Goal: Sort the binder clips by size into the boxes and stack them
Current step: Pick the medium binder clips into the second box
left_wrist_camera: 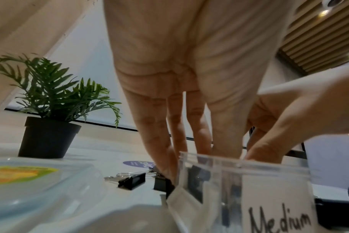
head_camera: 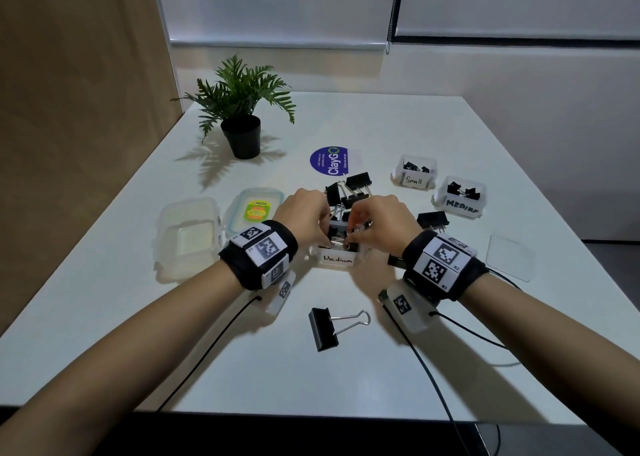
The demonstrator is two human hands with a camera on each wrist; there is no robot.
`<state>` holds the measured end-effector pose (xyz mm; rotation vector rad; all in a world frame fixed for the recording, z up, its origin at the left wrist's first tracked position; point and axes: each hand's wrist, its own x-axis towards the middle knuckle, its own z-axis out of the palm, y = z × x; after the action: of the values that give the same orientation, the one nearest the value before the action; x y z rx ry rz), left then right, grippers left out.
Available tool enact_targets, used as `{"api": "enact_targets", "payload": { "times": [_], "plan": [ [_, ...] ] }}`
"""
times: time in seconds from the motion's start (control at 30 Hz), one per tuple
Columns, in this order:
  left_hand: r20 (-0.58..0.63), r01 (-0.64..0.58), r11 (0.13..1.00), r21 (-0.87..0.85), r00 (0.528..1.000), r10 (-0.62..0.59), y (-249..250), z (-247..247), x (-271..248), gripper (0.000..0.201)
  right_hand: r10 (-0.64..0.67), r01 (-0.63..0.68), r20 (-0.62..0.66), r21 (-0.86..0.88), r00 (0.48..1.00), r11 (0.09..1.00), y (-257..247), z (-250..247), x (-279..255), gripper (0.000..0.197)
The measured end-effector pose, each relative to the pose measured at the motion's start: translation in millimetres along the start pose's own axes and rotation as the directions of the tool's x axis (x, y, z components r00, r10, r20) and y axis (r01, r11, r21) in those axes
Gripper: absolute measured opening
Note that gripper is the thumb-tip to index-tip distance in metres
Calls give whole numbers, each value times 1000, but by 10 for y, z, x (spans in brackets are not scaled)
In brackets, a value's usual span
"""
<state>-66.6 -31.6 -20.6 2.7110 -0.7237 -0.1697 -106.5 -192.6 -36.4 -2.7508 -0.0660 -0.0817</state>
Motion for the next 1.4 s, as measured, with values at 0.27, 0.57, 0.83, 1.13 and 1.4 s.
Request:
{"api": "enact_targets", "payload": {
  "times": [0.27,0.57,0.83,1.13,1.4],
  "plan": [
    [-42,-9,998,-68,999,6,-68,32,-50,15,60,-57,-15,147,998,988,204,-157,175,27],
    [-51,25,994,-108,998,-31,-101,42,-99,18,-8,27,99,-185,995,982,222,-176,705,26],
    [-38,18,996,-90,999,-22,-191,25,-213,15,-265,280,162,-79,951,957,154,-66,766,26],
    [-29,55,997,-61,998,-56,-261,-11,-311,27,-114,165,214,-234,970,958,169,-72,794,19],
    [-22,66,994,-82,997,-68,-282,-17,-330,20,-35,105,214,-328,976,939,37,78,874,20]
  ]
}}
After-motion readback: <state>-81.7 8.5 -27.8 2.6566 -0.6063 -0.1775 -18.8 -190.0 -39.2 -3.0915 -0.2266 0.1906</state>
